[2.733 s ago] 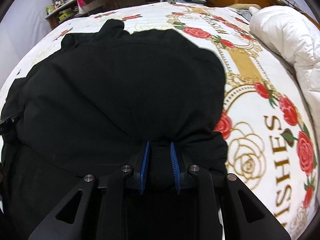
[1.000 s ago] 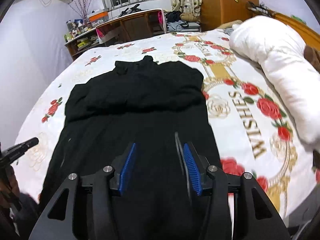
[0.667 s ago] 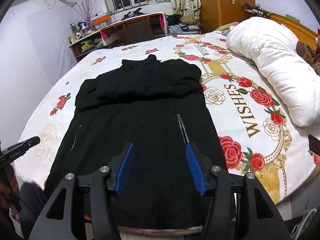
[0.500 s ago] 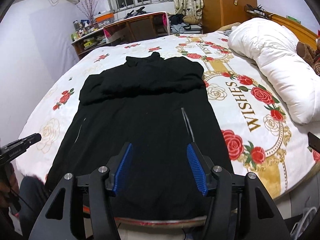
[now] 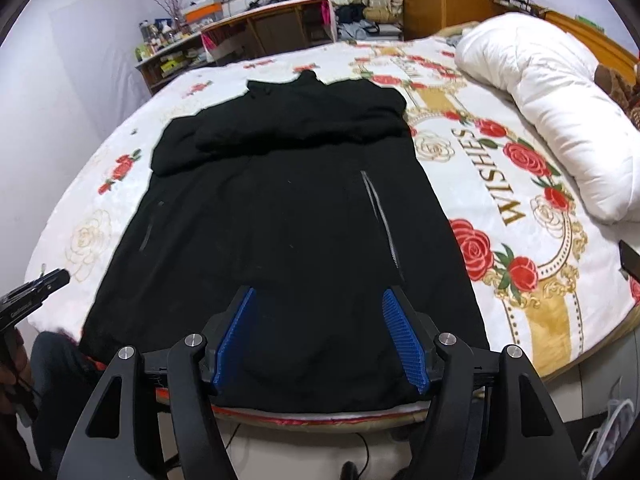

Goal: Fold large clothes
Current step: 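Open both tools and withdraw them toward the coat's hem, then grasp the hem of the black coat with both tools side by side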

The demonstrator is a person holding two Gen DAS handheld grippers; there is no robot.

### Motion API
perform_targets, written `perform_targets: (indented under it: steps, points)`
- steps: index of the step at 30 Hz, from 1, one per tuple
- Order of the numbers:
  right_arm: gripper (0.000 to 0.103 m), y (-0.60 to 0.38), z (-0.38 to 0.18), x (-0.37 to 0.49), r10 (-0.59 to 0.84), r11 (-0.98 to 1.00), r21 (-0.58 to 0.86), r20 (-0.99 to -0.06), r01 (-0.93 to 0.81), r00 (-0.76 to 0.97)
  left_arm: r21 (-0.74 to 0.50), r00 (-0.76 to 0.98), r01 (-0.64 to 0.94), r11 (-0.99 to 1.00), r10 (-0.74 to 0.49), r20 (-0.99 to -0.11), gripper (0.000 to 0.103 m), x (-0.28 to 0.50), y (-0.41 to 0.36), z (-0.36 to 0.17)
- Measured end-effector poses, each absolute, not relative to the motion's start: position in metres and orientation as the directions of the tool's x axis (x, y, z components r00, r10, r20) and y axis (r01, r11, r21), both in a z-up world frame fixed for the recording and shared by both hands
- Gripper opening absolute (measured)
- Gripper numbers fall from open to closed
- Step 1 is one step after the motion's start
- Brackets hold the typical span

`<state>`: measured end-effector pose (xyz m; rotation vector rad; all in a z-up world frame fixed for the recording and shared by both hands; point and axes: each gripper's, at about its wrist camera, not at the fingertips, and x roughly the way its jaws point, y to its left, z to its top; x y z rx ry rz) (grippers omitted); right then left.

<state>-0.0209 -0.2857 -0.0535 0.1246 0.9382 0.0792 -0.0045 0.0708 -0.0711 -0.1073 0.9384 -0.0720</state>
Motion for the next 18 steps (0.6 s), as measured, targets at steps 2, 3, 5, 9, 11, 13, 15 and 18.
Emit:
perform_targets:
  steps: [2, 3, 5, 9, 11, 13, 15, 18]
  points:
    - [0.066, -0.294, -0.063, -0.014, 0.117, 0.989, 0.15, -0.809, 0.009, 0.575, -0.118, 0.575, 0.008, 0.993, -0.101, -0.812, 0.03, -0.002, 0.074, -0.08]
    - [0.066, -0.298, -0.067, -0.011, 0.114, 0.988, 0.154, -0.812, 0.022, 0.572, -0.117, 0.567, 0.006, 0.993, -0.099, -0.818, 0.03, 0.0, 0.076, -0.085]
    - [0.066, -0.305, -0.074, -0.008, 0.11, 0.986, 0.162, -0.818, 0.043, 0.565, -0.127, 0.549, 0.003, 0.992, -0.108, -0.829, 0.03, 0.003, 0.078, -0.093]
    - [0.066, -0.318, -0.084, -0.002, 0.103, 0.983, 0.168, -0.829, 0.069, 0.55, -0.136, 0.527, -0.012, 0.991, -0.11, -0.843, 0.03, 0.01, 0.081, -0.107]
    - [0.066, -0.324, -0.087, 0.001, 0.097, 0.983, 0.166, -0.833, 0.079, 0.544, -0.139, 0.519, -0.022, 0.99, -0.108, -0.848, 0.032, 0.013, 0.083, -0.113]
    - [0.066, -0.332, -0.091, 0.004, 0.095, 0.982, 0.169, -0.837, 0.088, 0.539, -0.136, 0.508, -0.033, 0.99, -0.101, -0.856, 0.036, 0.017, 0.084, -0.119]
    - [0.066, -0.343, -0.097, 0.009, 0.094, 0.98, 0.173, -0.845, 0.102, 0.527, -0.13, 0.495, -0.035, 0.991, -0.096, -0.863, 0.036, 0.021, 0.084, -0.126]
    - [0.066, -0.36, -0.107, 0.015, 0.075, 0.977, 0.162, -0.867, 0.137, 0.492, -0.127, 0.473, -0.047, 0.991, -0.09, -0.876, 0.037, 0.026, 0.087, -0.135]
